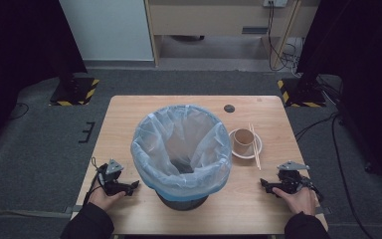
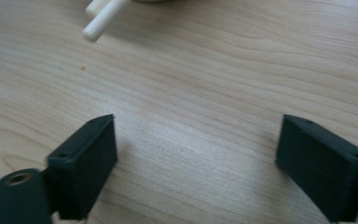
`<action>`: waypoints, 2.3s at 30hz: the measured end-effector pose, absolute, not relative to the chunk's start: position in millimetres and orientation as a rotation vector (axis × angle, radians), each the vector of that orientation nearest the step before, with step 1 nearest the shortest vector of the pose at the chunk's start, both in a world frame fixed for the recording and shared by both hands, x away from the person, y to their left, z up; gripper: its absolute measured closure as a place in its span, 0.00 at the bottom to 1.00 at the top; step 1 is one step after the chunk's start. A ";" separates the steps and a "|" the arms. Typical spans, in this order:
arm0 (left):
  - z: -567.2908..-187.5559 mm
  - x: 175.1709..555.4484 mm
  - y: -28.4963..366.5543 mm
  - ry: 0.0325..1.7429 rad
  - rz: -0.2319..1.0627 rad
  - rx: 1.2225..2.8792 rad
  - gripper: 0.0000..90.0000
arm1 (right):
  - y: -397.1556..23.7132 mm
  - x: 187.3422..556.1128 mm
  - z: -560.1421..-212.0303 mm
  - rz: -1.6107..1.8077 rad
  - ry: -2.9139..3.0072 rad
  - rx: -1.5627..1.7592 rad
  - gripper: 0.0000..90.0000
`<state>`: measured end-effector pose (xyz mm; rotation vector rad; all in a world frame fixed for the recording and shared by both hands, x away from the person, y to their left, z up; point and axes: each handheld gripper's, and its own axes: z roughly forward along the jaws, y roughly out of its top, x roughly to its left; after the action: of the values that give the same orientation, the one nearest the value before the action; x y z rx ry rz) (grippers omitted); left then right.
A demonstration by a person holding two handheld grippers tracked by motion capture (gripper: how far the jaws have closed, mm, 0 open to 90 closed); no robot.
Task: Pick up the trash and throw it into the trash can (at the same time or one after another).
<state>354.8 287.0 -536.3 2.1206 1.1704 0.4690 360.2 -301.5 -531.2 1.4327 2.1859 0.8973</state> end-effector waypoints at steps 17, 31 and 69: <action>-536.3 354.4 286.8 1.171 0.468 2.120 0.00 | -310.3 352.1 -500.5 0.973 2.027 1.382 0.31; -536.5 354.2 285.9 1.176 0.473 2.115 0.00 | -305.8 346.7 -463.5 1.170 1.852 1.389 0.32; -536.3 353.0 283.6 1.185 0.476 2.115 0.00 | -250.5 391.5 -386.0 1.251 1.888 1.139 0.41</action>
<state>353.0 283.6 -536.3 2.1149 1.1854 0.4759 391.5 -250.5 -386.0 1.1390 1.8877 1.2512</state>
